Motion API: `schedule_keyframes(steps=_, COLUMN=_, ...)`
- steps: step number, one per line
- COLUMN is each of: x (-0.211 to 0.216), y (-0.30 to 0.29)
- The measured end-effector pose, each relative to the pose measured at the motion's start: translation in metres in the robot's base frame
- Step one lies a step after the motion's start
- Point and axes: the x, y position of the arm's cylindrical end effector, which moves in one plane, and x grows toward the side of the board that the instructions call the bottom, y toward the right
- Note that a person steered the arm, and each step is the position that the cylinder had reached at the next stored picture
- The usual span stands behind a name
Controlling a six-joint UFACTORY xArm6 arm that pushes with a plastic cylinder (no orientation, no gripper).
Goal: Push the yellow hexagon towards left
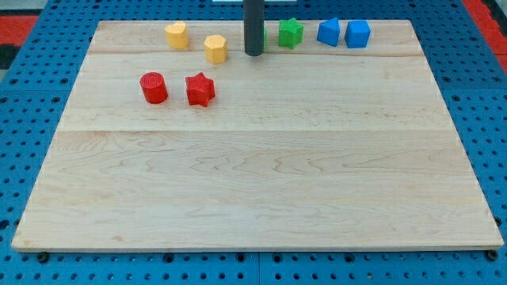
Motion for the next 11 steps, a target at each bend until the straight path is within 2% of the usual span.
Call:
schedule_keyframes(steps=2, x=-0.001, y=-0.009)
schedule_keyframes(steps=3, x=0.001, y=-0.043)
schedule_keyframes(steps=5, x=0.001, y=-0.147)
schedule_keyframes(steps=7, x=0.001, y=-0.168)
schedule_keyframes(steps=9, x=0.062, y=-0.204)
schedule_keyframes(steps=11, x=0.088, y=-0.249)
